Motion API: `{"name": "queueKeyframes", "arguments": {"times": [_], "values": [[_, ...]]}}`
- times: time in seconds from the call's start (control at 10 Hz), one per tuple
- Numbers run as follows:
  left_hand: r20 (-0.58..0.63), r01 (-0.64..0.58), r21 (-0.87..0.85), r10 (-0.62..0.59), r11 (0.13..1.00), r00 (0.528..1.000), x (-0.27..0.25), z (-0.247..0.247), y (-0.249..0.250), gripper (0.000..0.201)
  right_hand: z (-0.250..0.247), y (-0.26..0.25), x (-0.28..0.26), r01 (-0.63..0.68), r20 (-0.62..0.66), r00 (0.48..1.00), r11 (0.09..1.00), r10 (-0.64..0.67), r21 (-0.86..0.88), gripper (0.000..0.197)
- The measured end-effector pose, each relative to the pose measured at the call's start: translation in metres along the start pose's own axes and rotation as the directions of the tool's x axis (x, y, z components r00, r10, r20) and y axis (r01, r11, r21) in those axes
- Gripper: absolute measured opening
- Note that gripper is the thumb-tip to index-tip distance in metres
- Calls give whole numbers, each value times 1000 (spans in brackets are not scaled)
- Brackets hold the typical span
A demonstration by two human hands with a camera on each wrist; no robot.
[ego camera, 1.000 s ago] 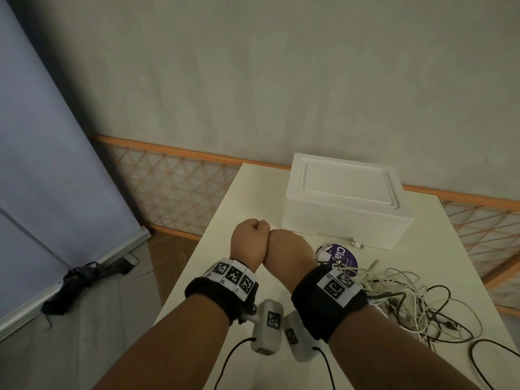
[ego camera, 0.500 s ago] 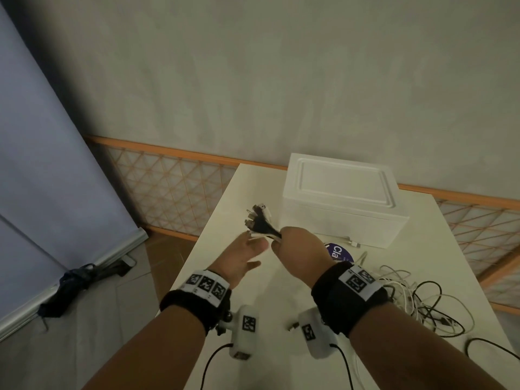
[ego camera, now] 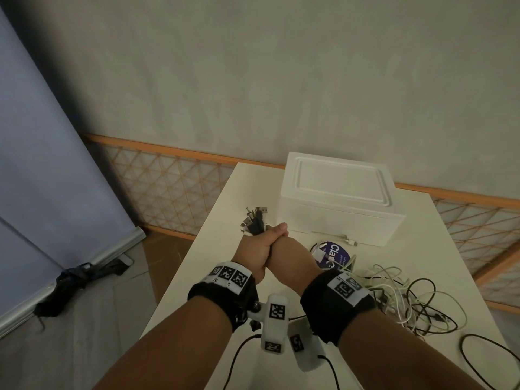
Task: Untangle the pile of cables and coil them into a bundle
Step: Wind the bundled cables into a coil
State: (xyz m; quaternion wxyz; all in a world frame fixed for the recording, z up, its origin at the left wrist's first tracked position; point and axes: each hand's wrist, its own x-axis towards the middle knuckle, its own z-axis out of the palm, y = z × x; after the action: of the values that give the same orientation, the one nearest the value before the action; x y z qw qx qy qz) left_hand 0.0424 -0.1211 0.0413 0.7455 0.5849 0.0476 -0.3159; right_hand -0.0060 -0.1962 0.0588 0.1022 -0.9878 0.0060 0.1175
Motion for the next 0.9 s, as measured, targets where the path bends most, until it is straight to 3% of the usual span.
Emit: {"name": "queueKeyframes", "arguments": {"times": [0.1,0.2,0.3,0.4,0.5,0.6,0.7,0.9], "values": [[-86,-44,94,52,995,995,1,8,1,30,-3,5,-1,12,-71,997,957,9,291,33],[-115,-101,71,108,992,987,-4,13,3,30,-21,23,-4,78,-2,996,909,-85,409,25],[-154,-111,-94,96,989,983,-1,5,11,25,-45,41,-8,8,57,998,909,-35,416,28],[-129,-123,-49,116,991,985,-8,4,11,16,-68,45,-1,133,-410,906,854,101,503,16],[0,-204,167,207,965,978,-18,14,7,19,-74,22,9,347,-428,887,860,-172,373,31],[62,-217,244,209,945,976,-23,17,9,34,-60,4,19,360,-269,916,906,-299,220,43],[74,-183,229,171,956,983,-25,11,9,38,-52,1,20,293,-233,942,931,-242,217,48],[53,-217,364,212,906,976,-35,17,5,37,-47,1,18,282,-213,949,930,-234,234,32]]}}
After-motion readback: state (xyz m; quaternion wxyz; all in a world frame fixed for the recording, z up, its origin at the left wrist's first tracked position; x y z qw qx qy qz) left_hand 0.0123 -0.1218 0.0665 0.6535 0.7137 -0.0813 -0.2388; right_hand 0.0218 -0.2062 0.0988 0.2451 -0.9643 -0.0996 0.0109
